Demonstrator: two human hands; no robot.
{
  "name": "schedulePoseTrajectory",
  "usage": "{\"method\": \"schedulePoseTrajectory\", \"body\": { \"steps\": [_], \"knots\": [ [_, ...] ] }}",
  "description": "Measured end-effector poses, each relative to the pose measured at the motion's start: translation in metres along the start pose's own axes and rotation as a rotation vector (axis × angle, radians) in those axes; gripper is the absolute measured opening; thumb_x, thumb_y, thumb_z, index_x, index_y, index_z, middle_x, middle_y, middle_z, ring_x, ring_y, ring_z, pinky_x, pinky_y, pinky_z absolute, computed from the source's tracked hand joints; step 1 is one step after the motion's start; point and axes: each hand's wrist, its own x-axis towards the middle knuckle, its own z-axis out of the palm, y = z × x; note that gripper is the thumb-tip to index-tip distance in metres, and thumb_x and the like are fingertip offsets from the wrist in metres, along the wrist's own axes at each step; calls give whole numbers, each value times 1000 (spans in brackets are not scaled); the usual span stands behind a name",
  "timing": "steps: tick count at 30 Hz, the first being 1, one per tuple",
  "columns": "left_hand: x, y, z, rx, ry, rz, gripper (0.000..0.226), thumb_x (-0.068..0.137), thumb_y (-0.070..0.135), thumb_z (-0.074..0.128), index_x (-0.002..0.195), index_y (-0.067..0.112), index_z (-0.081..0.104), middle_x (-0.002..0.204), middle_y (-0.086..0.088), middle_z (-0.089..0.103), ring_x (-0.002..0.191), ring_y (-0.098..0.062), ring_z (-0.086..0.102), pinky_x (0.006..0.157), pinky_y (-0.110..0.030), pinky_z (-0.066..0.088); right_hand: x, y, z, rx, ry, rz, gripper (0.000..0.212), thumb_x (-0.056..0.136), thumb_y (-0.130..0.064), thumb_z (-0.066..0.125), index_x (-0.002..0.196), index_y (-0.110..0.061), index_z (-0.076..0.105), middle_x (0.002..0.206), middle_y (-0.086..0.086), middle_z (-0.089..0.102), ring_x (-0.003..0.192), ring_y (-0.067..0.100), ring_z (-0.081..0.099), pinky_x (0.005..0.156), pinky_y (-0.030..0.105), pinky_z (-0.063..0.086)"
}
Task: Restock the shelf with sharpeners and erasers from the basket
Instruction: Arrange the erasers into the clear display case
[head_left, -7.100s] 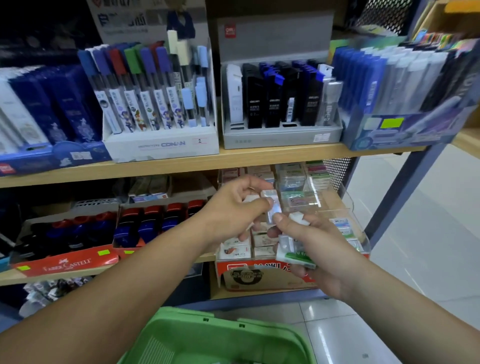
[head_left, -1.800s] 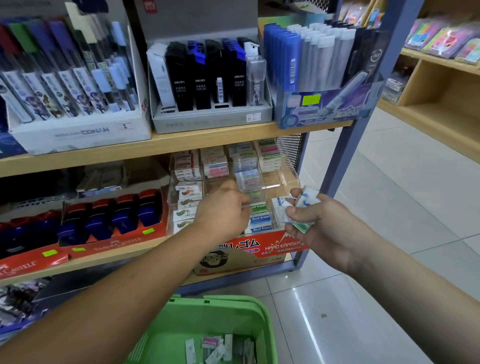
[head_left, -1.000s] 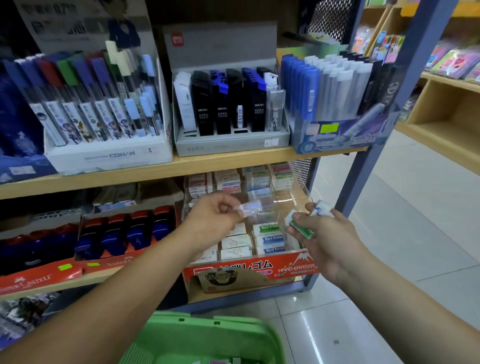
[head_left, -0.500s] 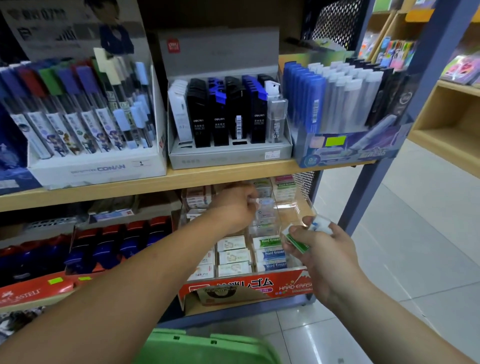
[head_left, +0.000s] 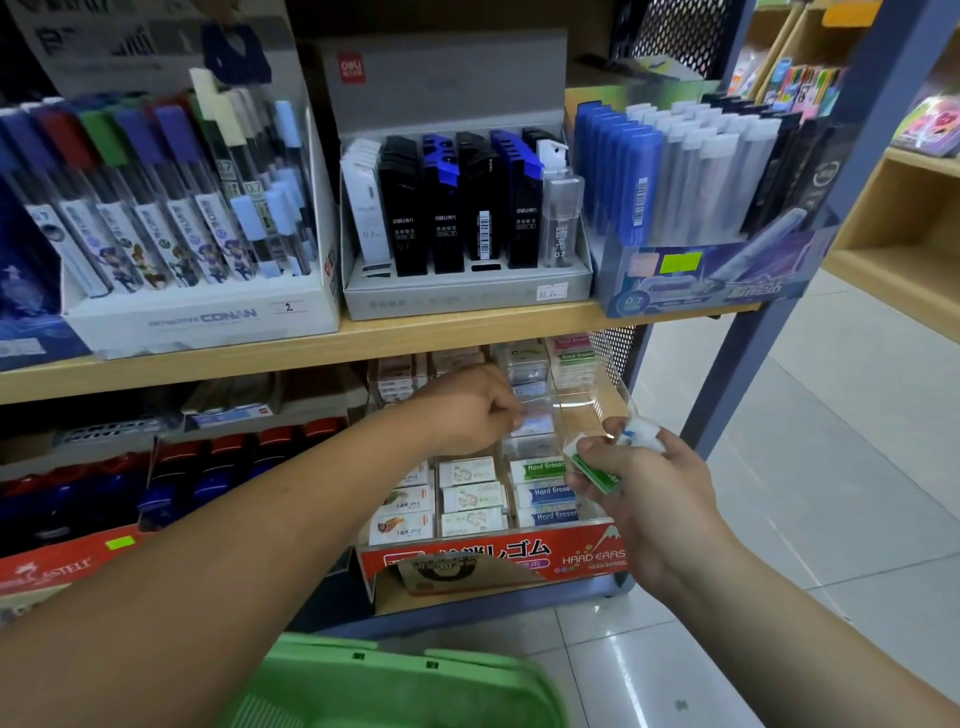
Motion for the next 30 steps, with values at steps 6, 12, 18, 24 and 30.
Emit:
{"method": "schedulePoseTrajectory", "body": {
  "steps": [6, 12, 18, 24, 30],
  "knots": [
    [-13, 14, 5, -229, 272, -40, 10, 96, 21, 69, 101, 25, 77, 100, 15, 67, 97, -7, 65, 86, -21, 52, 4, 0, -3, 169, -149, 146, 25, 92, 4, 57, 112, -10, 67, 112, 19, 77, 105, 37, 74, 68, 39, 61],
    [-59, 43, 9, -605, 2, 44, 21, 93, 26, 76, 113, 22, 77, 97, 5, 74, 79, -1, 67, 69, -16, 54, 3, -2, -2, 279, -229, 215, 36, 90, -8, 44, 120, -1, 62, 109, 19, 75, 98, 33, 72, 84, 43, 59],
    [-62, 28, 8, -737, 121, -28, 23, 86, 10, 82, 105, 16, 71, 92, -4, 65, 79, -12, 60, 79, -29, 57, -3, 1, 5, -81, -64, 22, 22, 105, -7, 55, 116, -16, 71, 111, 12, 78, 102, 33, 77, 95, 50, 61],
    [-55, 12, 35, -513, 300, -90, 14, 91, 18, 76, 93, 29, 67, 77, 6, 54, 64, -9, 52, 69, -32, 53, 1, -4, -7, -216, 65, -95, 11, 102, -21, 67, 111, -27, 67, 104, 0, 78, 78, 25, 79, 59, 35, 64],
    [-57, 20, 45, -512, 187, -85, 13, 86, 24, 83, 84, 27, 71, 82, 0, 70, 71, -9, 64, 75, -40, 60, 1, -4, -13, -267, 57, -117, 14, 99, -19, 70, 97, -32, 65, 100, -1, 79, 83, 29, 78, 65, 36, 63]
  ]
}}
